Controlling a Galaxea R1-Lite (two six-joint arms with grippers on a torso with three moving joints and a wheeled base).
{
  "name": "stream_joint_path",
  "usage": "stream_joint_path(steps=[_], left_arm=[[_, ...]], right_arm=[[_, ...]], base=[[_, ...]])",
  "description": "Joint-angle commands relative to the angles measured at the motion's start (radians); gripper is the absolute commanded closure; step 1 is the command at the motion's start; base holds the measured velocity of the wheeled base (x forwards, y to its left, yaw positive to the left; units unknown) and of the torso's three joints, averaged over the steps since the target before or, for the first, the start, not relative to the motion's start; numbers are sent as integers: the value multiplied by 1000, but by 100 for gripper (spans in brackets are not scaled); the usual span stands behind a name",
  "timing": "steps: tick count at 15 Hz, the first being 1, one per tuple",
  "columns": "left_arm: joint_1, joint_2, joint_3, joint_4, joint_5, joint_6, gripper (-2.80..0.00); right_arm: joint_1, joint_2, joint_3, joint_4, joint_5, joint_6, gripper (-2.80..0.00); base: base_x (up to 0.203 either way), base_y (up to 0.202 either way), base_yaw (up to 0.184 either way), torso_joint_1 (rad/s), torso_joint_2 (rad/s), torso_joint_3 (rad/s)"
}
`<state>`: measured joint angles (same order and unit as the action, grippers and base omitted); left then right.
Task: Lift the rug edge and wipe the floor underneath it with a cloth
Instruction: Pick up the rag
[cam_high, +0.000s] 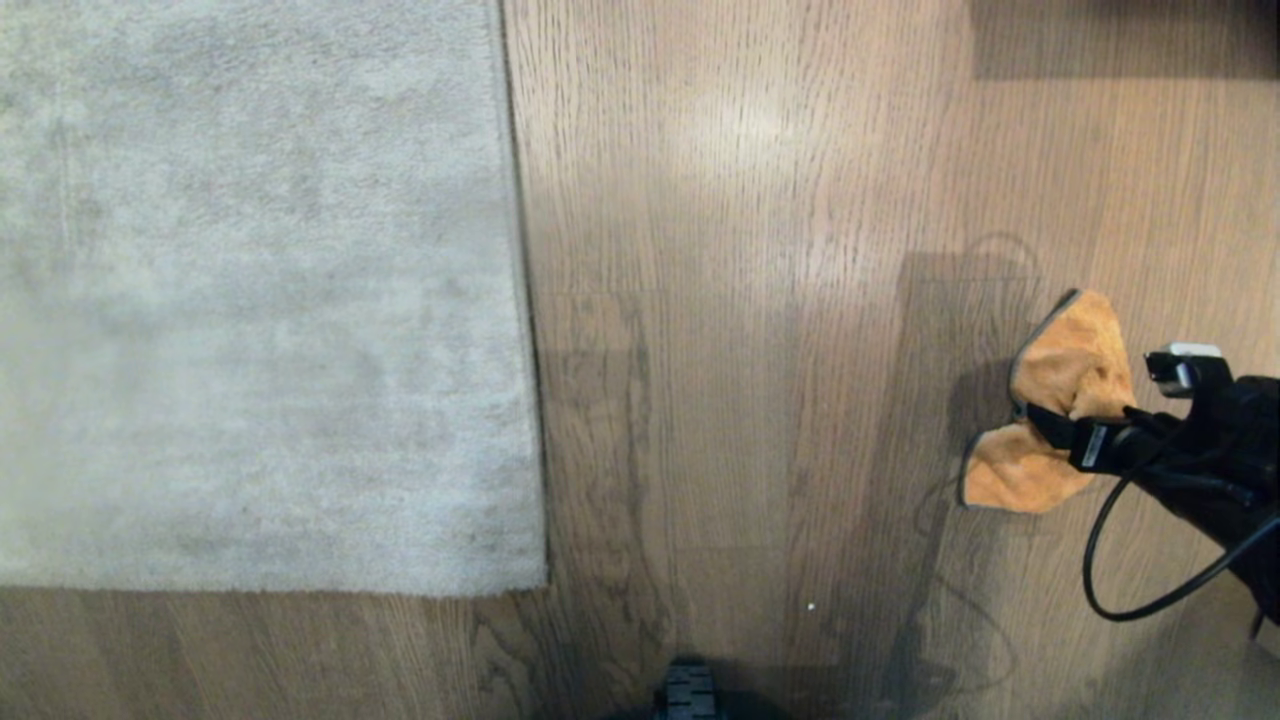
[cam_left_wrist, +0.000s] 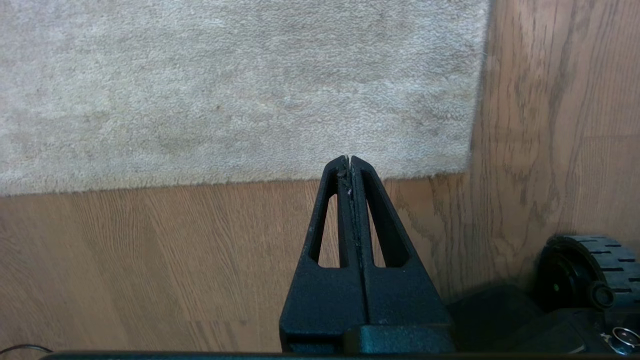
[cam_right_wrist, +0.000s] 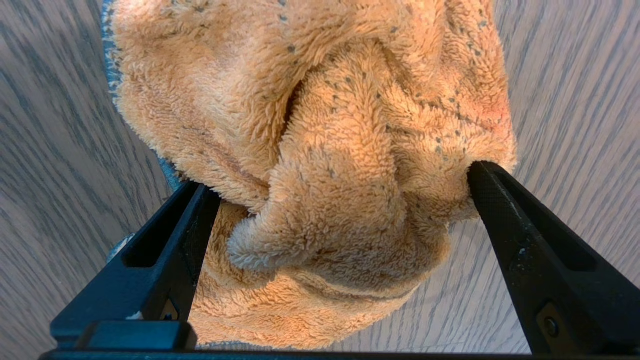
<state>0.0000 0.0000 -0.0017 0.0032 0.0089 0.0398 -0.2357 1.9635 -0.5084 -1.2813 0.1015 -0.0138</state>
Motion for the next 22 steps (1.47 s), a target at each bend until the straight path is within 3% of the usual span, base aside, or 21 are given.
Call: stream_joint_path(steps=[1, 4, 5, 22], left_arm=[[0, 0, 0, 0, 0, 0, 0], [0, 0, 0, 0, 0, 0, 0], [0, 0, 0, 0, 0, 0, 0], [0, 0, 0, 0, 0, 0, 0]], right_arm=[[-2, 28, -10, -28, -5, 1, -280], [-1, 38, -12, -48, -5, 0, -280], [-2, 37, -12, -49, -5, 0, 0], [1, -111, 51, -2, 1, 8, 0]], base=[[0, 0, 0, 0, 0, 0], [0, 0, 0, 0, 0, 0], [0, 0, 0, 0, 0, 0], [0, 0, 0, 0, 0, 0]])
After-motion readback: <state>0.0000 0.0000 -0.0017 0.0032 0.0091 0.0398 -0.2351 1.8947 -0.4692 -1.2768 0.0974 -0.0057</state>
